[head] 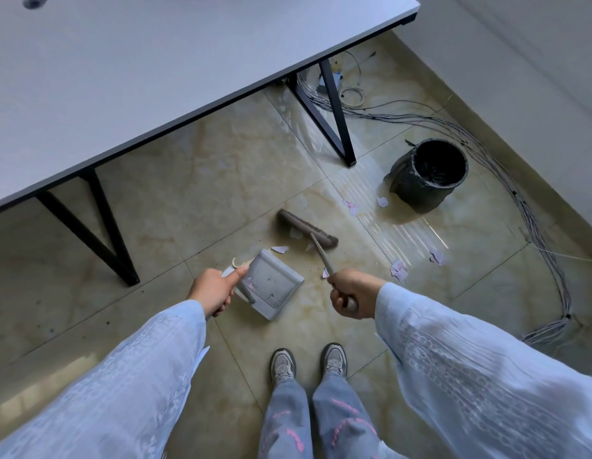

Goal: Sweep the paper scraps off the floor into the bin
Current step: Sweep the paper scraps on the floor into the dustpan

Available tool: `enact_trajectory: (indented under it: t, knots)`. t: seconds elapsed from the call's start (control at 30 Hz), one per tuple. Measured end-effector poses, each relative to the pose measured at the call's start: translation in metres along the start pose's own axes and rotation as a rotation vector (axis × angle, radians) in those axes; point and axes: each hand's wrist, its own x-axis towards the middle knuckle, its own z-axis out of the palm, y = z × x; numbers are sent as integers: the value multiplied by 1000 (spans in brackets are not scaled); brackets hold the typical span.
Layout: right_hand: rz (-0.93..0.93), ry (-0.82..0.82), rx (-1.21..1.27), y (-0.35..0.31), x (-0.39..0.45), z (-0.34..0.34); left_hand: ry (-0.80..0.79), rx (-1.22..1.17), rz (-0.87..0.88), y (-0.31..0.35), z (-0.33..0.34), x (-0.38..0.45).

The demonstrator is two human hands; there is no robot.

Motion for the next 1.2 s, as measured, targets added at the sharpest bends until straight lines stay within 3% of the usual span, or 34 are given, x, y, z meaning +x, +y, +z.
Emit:
enact_trajectory:
  t: [0.2, 0.37, 0.63, 0.9, 1.2]
  knots:
    - [32, -83, 10, 27, -6, 24, 38, 13, 4, 7, 4, 4]
    - [64, -159, 2, 45, -34, 5, 41, -16, -1, 5, 5, 5]
    - [58, -111, -20, 57, -70, -26, 35, -34, 4, -3, 3, 3]
    - [-11, -51, 223, 40, -74, -58, 56, -24, 100, 21, 6, -5]
    - [-121, 10, 474, 5, -63, -112, -11, 52, 232, 107, 20, -3]
